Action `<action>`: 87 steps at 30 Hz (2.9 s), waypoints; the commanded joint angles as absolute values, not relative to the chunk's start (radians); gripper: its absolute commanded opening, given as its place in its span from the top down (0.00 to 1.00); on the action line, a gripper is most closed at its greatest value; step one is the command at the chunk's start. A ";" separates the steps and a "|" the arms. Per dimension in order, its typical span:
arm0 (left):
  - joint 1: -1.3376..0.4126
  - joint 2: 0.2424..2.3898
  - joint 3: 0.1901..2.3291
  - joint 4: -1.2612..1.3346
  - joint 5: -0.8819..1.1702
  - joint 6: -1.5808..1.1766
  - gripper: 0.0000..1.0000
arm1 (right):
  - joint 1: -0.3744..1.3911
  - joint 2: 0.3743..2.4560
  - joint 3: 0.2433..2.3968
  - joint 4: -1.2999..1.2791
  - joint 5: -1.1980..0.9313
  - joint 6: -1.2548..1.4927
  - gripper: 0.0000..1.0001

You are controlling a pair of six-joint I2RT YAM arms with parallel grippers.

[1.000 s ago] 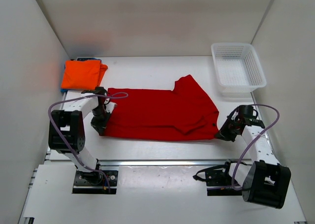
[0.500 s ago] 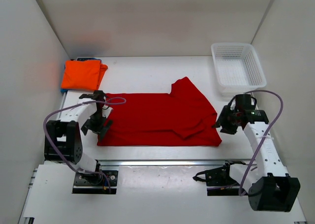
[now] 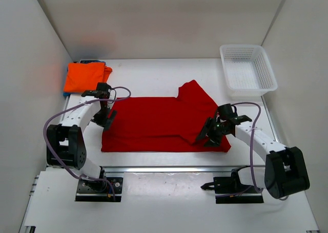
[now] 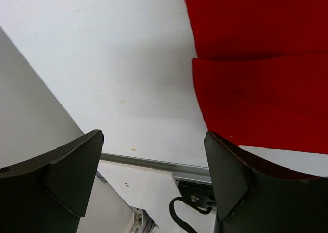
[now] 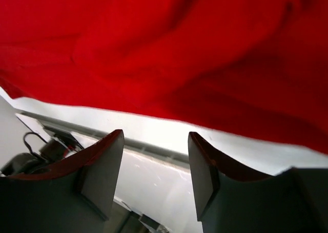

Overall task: Fold and stack the t-shirts
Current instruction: Fold the flattened tshirt in 1/3 of the way

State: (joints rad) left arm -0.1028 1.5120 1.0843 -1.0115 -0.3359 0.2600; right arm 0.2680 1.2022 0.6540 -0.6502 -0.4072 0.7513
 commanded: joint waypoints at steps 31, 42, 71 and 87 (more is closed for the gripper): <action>-0.112 1.519 1.075 -1.003 -0.262 0.241 0.10 | 0.230 1.448 0.807 -0.403 -0.333 0.756 1.00; -0.109 1.523 1.052 -0.996 -0.267 0.241 0.09 | 0.247 1.713 1.081 -0.405 -0.353 0.649 0.91; -0.678 1.899 1.696 -0.830 0.268 0.249 0.09 | 0.080 1.790 1.253 -0.583 -0.313 0.359 0.67; -0.784 2.197 1.904 -0.767 0.270 0.109 0.12 | 0.055 1.802 1.163 -0.563 -0.387 0.374 0.68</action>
